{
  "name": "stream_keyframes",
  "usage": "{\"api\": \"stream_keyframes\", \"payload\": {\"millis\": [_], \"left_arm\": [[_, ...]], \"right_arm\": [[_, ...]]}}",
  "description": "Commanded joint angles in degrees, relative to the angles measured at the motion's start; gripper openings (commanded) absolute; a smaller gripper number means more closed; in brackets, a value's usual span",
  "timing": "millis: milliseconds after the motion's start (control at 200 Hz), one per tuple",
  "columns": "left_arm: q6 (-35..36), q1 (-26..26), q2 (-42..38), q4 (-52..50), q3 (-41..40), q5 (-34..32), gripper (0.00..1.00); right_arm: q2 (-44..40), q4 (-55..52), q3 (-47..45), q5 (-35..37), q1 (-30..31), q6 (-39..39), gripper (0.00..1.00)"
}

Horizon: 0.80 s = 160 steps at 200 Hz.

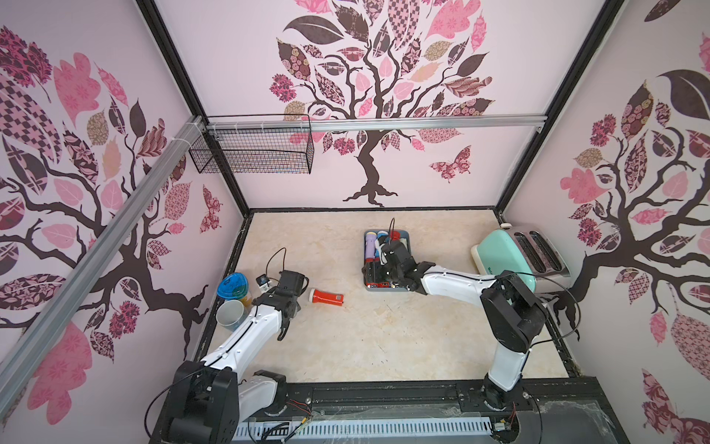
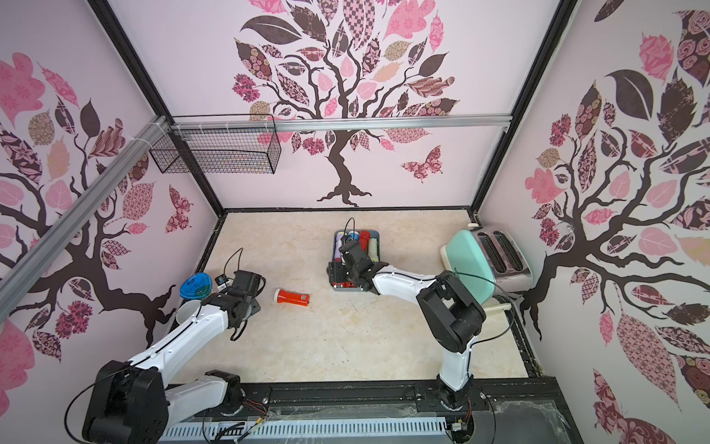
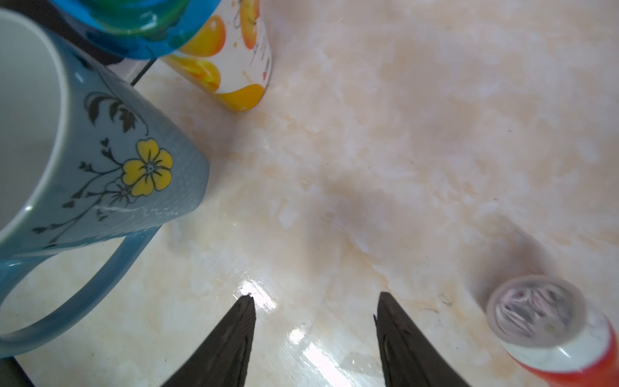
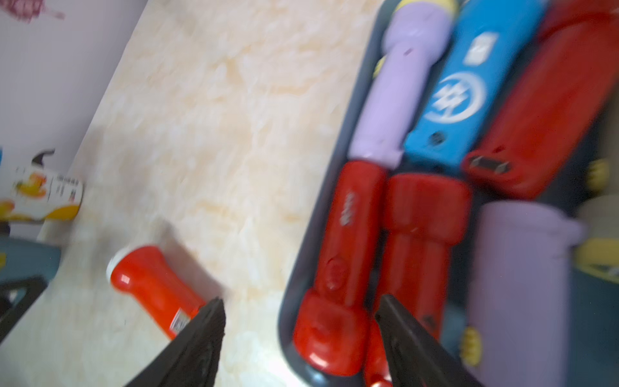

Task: Put the flashlights into the storage boxes
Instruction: Pick up the flashlight from the center of the board.

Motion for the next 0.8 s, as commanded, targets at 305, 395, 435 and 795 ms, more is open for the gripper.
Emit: {"api": "stream_keyframes", "payload": {"millis": [305,395,435,795], "left_arm": [[-0.69,4.1,0.79,-6.75,11.68,10.95,0.63],[-0.41,4.1,0.43,-9.16,12.96,10.61,0.63],[-0.66,4.15,0.18,-11.15,13.47,9.66,0.64],[-1.38,4.35,-3.83,-19.88,19.83,10.29,0.64]], "right_arm": [[0.08,4.54,-1.39,-9.51,8.1,-9.79,0.81],[2.86,3.75,1.88,-9.39,8.61,-11.52,0.83],[4.3,2.92,3.48,-9.56,8.68,-12.31,0.84],[17.83,-3.41,18.94,-8.18,11.21,-18.93,0.86]]}}
